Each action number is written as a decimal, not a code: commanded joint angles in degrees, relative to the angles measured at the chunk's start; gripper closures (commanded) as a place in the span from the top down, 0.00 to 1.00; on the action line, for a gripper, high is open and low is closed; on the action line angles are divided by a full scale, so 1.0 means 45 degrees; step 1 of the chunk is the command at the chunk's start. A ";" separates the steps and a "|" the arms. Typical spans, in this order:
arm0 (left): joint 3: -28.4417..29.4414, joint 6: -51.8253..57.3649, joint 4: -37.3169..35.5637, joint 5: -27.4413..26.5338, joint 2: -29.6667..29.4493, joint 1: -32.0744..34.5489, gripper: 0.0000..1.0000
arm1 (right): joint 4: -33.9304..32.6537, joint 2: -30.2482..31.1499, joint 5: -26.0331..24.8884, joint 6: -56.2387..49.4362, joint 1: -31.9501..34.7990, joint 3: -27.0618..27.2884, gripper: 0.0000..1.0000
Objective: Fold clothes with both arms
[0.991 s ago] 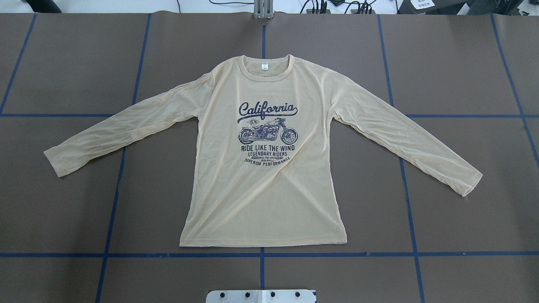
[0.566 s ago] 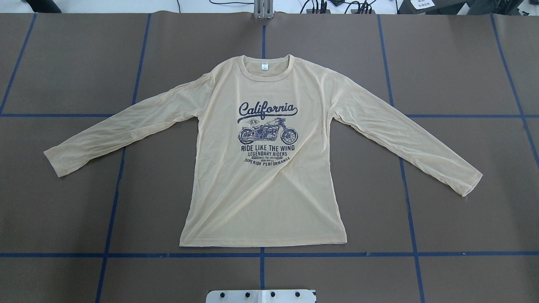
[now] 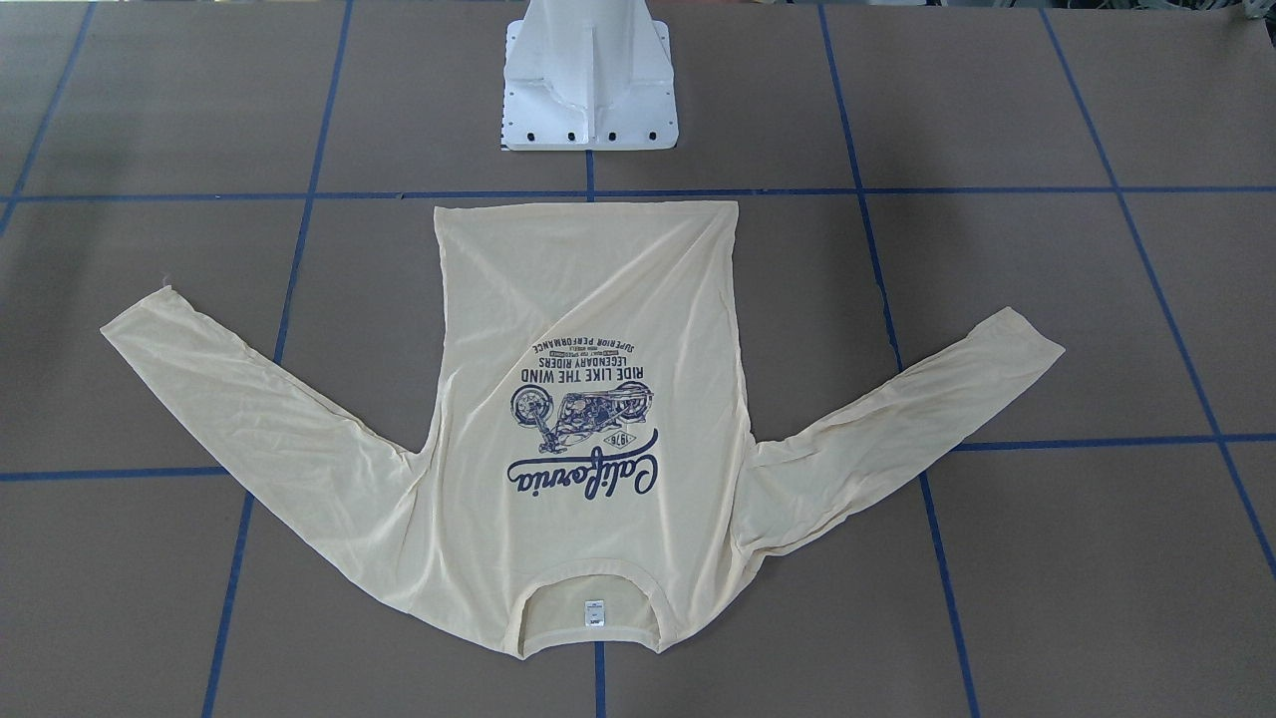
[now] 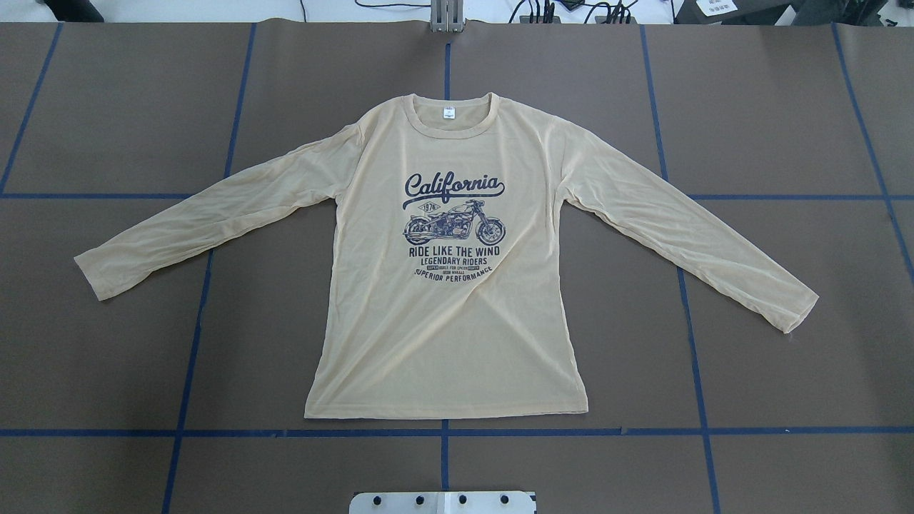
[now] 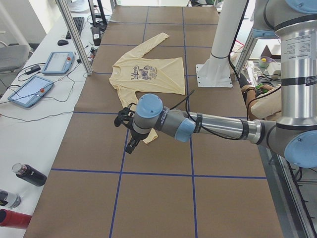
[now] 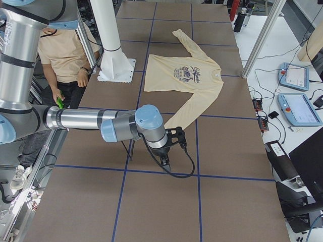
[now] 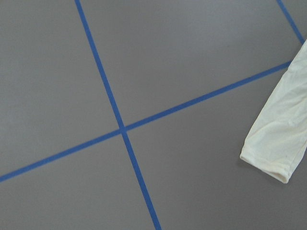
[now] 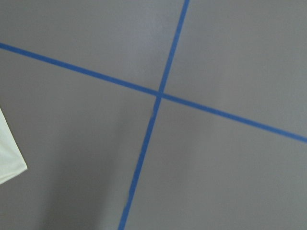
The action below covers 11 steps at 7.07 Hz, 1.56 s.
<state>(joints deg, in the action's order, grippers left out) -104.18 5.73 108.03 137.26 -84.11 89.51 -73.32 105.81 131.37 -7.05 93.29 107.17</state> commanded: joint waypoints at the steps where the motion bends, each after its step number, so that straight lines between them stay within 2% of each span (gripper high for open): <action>1: 0.0124 0.0016 0.0423 -0.0015 -0.0644 -0.0007 1.00 | 0.1212 -0.0427 0.0767 0.0940 -0.0008 -0.0337 1.00; 3: 0.0961 0.0036 0.2234 0.0063 -0.1327 -0.0027 1.00 | 0.2477 -0.0388 0.1002 0.1000 -0.0143 -0.0552 1.00; 4: 0.1061 0.0036 0.2474 0.0122 -0.1406 -0.0027 1.00 | 0.2600 -0.0582 0.1274 0.1232 -0.0783 -0.0572 0.99; 5: 0.1024 0.0055 0.2593 0.0161 -0.1407 -0.0027 1.00 | 0.2659 -0.1280 0.1624 0.2511 -0.1562 -0.0553 0.98; 6: 0.0888 0.0036 0.2613 0.0258 -0.1407 -0.0027 1.00 | 0.3008 -0.1403 0.1647 0.5037 -0.2653 -0.0475 0.96; 7: 0.0983 0.0055 0.2768 0.0259 -0.1407 -0.0027 1.00 | 0.4133 -0.1423 0.0797 0.6842 -0.3669 -0.0533 0.99; 9: 0.0965 0.0036 0.2848 0.0259 -0.1329 -0.0027 1.00 | 0.6380 -0.1404 -0.1737 1.1021 -0.6323 -0.0824 0.99; 10: 0.0965 0.0036 0.2848 0.0259 -0.1329 -0.0027 1.00 | 0.7609 -0.1443 -0.3143 1.2083 -0.7573 -0.1600 0.98; 11: 0.0965 0.0016 0.2848 0.0259 -0.1329 -0.0027 1.00 | 0.9574 -0.1462 -0.4182 1.2461 -0.8340 -0.3096 0.96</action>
<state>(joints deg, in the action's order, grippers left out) -99.84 5.87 120.81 138.42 -90.11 89.39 -39.98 99.36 119.46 44.33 61.49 99.86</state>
